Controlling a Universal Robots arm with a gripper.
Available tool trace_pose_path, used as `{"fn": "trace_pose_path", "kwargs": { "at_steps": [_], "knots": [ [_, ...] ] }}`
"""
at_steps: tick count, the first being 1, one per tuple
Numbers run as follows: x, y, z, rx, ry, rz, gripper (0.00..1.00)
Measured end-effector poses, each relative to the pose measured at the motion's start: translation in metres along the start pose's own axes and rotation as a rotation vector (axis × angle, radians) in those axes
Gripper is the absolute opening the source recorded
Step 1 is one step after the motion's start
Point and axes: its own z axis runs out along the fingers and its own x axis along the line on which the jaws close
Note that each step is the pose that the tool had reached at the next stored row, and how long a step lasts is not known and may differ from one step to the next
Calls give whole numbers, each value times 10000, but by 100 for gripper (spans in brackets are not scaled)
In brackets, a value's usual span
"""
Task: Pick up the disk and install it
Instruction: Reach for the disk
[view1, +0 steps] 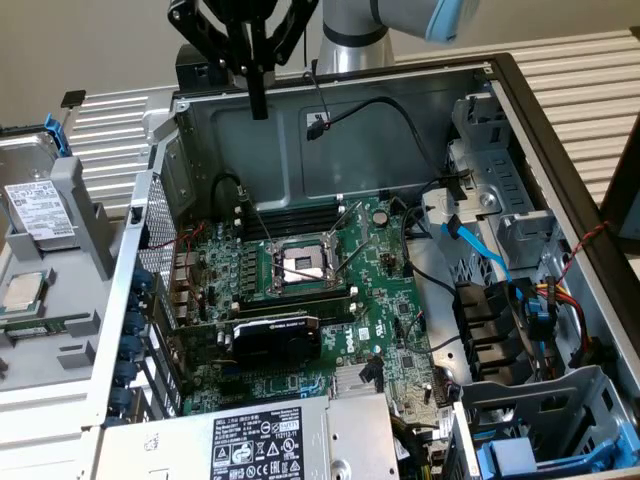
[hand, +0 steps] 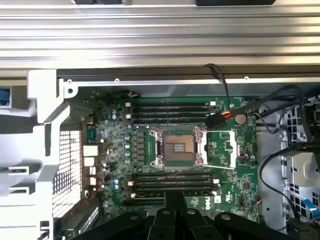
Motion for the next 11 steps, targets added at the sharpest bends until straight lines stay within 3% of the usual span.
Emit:
{"fn": "trace_pose_path", "kwargs": {
  "at_steps": [11],
  "knots": [
    [456, 73, 6, 0, 9, 9, 11]
  ]
}}
